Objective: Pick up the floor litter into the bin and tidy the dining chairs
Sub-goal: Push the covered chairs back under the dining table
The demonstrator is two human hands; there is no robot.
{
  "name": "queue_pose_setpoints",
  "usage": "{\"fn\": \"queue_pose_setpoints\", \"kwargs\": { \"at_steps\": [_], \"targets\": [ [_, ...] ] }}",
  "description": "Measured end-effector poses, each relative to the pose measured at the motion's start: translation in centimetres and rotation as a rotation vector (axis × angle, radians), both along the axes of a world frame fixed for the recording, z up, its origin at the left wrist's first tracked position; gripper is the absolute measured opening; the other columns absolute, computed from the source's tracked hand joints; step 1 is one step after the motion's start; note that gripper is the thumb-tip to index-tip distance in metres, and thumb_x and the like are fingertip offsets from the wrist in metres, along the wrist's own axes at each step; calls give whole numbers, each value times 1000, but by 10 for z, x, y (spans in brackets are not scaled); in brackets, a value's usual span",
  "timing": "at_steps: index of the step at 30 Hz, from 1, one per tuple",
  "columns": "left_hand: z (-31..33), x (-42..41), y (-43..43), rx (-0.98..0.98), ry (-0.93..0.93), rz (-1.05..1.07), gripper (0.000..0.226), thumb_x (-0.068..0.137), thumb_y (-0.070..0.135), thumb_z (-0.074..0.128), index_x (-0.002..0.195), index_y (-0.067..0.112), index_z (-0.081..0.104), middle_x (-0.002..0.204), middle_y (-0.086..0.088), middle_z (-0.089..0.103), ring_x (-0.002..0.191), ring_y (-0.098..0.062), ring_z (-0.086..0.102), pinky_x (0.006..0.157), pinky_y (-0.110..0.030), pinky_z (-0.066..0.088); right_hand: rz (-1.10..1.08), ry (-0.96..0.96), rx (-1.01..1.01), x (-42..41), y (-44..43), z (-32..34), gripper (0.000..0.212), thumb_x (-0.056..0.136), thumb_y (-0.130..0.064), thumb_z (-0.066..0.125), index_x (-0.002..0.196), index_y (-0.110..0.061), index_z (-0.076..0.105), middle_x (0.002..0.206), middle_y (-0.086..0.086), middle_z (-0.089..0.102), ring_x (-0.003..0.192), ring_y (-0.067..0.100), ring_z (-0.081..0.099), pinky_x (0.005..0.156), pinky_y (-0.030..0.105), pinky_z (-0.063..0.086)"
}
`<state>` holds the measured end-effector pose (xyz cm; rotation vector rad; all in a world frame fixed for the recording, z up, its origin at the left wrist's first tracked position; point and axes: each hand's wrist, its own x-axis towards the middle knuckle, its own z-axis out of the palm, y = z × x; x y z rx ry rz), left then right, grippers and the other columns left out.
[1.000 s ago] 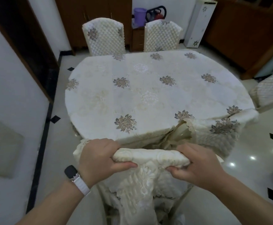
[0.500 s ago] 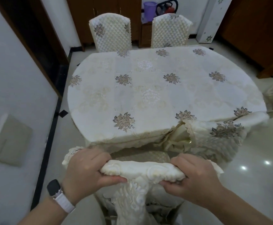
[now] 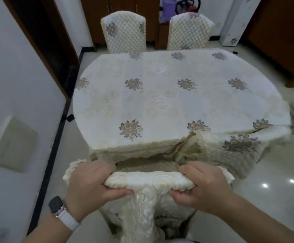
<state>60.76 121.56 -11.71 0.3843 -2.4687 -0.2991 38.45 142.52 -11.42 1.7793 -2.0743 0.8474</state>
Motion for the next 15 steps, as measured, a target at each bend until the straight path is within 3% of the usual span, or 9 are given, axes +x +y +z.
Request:
{"fn": "queue_pose_setpoints", "kwargs": {
  "at_steps": [15],
  "targets": [
    [-5,2,20,30,4,6,67,73,82,60,63,15,66,58,5,54,51,-20,53,50,-38,40,40,-13,3,-7,8,1,49,76,-57,68,63,-10,64,57,1,49,48,21,47,42,28,37]
  ]
}}
